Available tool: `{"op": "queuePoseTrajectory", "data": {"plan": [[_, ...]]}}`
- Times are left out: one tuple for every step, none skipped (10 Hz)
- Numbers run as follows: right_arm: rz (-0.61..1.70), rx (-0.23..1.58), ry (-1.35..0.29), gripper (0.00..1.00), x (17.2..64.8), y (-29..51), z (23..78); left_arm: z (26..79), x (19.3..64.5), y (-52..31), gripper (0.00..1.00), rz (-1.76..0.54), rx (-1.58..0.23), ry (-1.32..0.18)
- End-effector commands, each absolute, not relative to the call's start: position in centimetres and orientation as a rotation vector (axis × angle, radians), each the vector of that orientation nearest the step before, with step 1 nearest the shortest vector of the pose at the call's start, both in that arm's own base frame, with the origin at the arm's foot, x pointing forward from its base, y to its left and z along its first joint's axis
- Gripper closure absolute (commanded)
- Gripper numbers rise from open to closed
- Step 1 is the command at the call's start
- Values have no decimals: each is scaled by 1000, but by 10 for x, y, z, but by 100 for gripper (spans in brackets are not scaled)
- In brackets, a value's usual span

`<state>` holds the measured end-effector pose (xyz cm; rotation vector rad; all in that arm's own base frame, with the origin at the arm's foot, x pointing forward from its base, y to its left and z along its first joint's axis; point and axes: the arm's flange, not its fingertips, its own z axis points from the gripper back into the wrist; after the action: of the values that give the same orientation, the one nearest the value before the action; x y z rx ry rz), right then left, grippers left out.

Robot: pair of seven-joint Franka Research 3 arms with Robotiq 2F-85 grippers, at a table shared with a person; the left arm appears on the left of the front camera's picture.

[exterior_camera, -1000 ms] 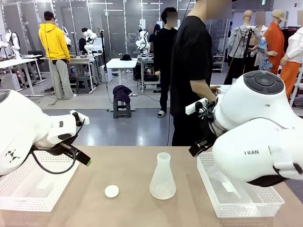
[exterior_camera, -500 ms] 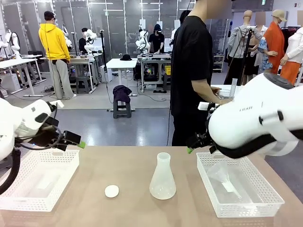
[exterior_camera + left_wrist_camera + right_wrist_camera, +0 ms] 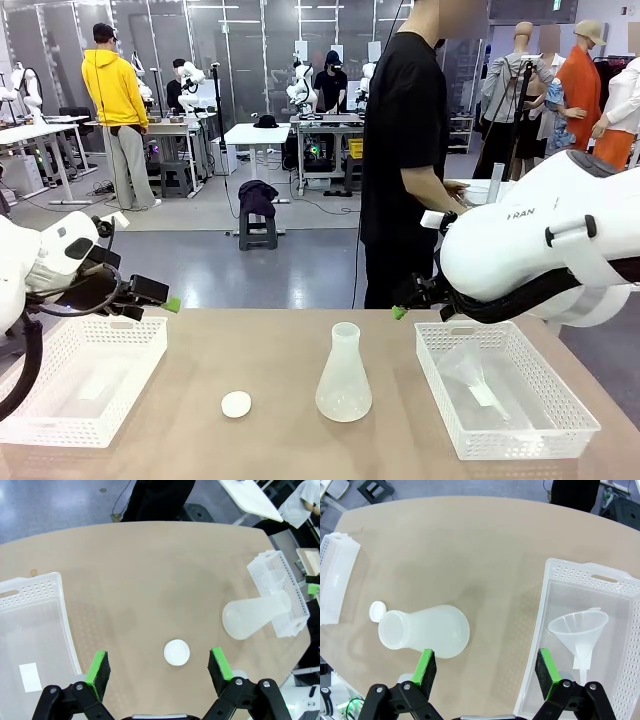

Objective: Prepare the solutions needed for the experiment.
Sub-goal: Pick up the Plastic Funnel and insert it into the Big flask.

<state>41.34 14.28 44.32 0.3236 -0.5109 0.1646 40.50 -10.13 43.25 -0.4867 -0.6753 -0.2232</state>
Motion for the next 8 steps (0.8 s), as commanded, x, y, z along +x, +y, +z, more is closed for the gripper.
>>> {"op": "queuePoseTrajectory", "data": {"plan": [[110,423,-489,0,421,139,439,427,418,-97,0,-175,-572,-708],[64,502,-471,0,427,132,435,420,429,-89,0,-131,-673,-737],[36,547,-465,0,432,126,432,416,435,-82,0,-105,-754,-774],[-6,611,-444,0,436,121,431,413,439,-78,0,-91,-824,-795],[-33,659,-441,0,441,117,430,407,444,-74,0,-85,-933,-799],[-56,689,-439,0,443,116,429,403,448,-72,0,-72,-1020,-800],[-44,761,-425,0,444,117,428,396,449,-71,0,-86,-1089,-776],[-62,638,-440,0,430,118,443,425,430,-64,0,-42,-897,-724]]}}
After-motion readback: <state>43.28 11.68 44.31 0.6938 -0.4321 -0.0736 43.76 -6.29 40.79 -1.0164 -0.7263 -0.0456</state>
